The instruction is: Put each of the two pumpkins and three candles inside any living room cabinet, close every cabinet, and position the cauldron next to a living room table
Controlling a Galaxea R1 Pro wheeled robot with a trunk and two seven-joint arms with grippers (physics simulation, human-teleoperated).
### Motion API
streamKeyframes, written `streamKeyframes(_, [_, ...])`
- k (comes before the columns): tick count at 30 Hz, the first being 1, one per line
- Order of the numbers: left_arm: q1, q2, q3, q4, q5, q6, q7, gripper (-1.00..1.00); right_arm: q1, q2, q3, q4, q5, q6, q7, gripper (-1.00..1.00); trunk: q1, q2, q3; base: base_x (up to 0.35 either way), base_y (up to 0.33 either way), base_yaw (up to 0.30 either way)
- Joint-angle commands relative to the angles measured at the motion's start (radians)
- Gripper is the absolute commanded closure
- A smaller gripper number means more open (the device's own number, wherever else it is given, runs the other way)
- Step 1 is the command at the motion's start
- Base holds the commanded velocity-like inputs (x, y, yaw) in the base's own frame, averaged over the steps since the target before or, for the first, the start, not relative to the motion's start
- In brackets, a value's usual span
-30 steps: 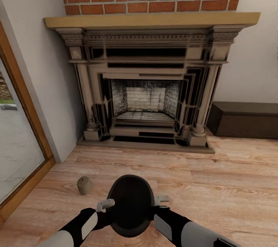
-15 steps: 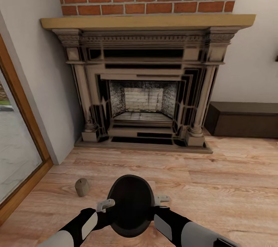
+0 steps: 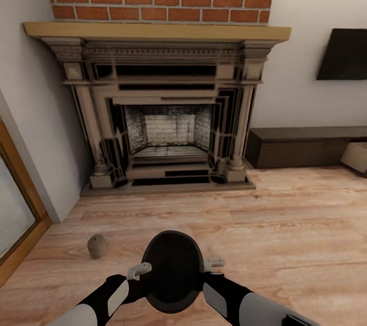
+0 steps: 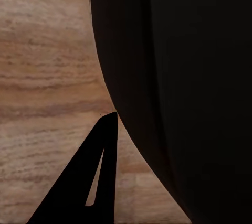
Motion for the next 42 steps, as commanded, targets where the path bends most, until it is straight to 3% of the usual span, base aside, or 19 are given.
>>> streamKeyframes(1, [0.001,0.001,-0.003,-0.001,0.007,0.004,-0.001,1.0,-0.002,0.0,-0.021,-0.005,0.009,-0.017,0.05,1.0,-0.001,-0.001,-0.001,-0.275,0.154,-0.286])
streamKeyframes(16, [0.001,0.007,-0.003,-0.001,0.007,0.004,-0.004,1.0,-0.002,0.0,-0.021,-0.005,0.009,-0.017,0.05,1.0,-0.001,-0.001,-0.001,-0.263,0.145,-0.286])
streamKeyframes(30, [0.001,0.007,-0.003,0.0,0.007,0.004,-0.006,1.0,-0.002,0.0,-0.021,-0.005,0.009,-0.017,0.05,1.0,-0.001,-0.001,0.001,-0.015,0.014,-0.286])
streamKeyframes(42, [0.001,0.009,-0.003,0.0,0.007,0.004,-0.006,1.0,-0.002,0.0,-0.022,-0.005,0.009,-0.017,0.05,1.0,-0.001,-0.001,0.006,0.0,0.165,-0.286])
